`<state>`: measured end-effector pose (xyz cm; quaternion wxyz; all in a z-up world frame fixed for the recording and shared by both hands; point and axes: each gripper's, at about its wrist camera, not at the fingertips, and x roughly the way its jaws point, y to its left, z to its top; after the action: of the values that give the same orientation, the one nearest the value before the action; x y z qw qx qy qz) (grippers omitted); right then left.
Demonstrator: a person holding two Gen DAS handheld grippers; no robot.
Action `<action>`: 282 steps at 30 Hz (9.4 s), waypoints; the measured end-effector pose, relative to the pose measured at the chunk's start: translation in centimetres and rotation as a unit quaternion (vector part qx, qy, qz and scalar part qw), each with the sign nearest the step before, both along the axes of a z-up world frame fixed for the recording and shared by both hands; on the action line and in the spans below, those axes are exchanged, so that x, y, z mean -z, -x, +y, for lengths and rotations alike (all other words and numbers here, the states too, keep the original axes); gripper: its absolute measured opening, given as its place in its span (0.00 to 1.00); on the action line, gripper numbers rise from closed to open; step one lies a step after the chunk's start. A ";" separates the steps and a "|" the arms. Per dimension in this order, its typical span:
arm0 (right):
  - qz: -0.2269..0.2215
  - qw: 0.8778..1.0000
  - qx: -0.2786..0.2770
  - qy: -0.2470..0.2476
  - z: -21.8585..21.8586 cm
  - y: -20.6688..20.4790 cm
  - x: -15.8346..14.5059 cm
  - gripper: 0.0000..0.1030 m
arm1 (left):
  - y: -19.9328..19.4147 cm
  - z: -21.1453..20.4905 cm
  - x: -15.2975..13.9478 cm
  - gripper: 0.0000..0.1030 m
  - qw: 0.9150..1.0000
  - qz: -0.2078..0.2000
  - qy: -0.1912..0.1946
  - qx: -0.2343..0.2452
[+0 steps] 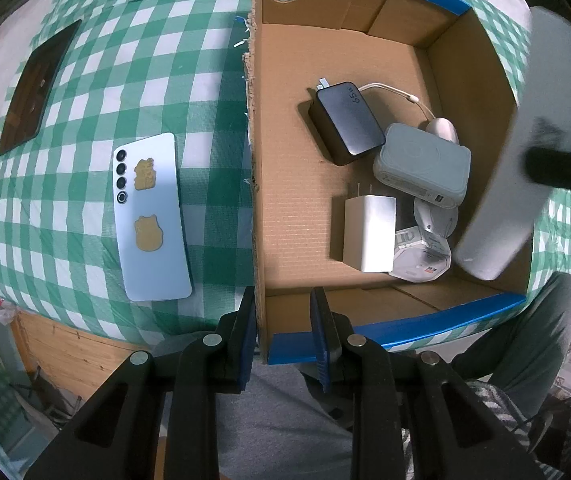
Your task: Flip cup upside down
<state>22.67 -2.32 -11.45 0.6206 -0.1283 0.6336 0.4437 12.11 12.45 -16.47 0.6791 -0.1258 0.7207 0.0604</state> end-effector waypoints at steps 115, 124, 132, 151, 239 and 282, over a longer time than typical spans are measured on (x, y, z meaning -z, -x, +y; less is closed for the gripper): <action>-0.078 0.983 0.093 0.140 -9.0 -4.4 -1.7 0.53 | 0.4 0.2 -0.3 0.24 1.000 -0.018 0.023 0.008; -0.073 0.992 0.022 0.096 -2.0 -2.5 -3.7 0.53 | 0.2 0.5 -0.3 0.24 1.000 -0.017 0.025 0.008; -0.065 0.991 -0.017 0.113 1.9 -0.3 -0.4 0.53 | -0.1 0.5 -0.4 0.24 1.000 -0.014 0.021 0.010; -0.073 0.987 -0.031 0.137 5.0 1.5 5.0 0.53 | 0.1 0.2 -0.4 0.25 1.000 -0.016 0.020 0.009; -0.225 0.947 0.227 -0.030 -16.7 16.9 -13.5 0.61 | 15.0 -12.6 -18.0 0.92 0.946 -0.299 -0.123 0.006; -0.224 0.948 0.224 -0.029 -17.2 16.9 -13.3 0.62 | 15.2 -13.2 -17.1 0.92 0.951 -0.285 -0.118 0.004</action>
<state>5.73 -19.49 1.90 0.8335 -0.0610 0.4774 0.2713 -3.13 -0.78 0.61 0.8663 -0.0540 0.4856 0.1041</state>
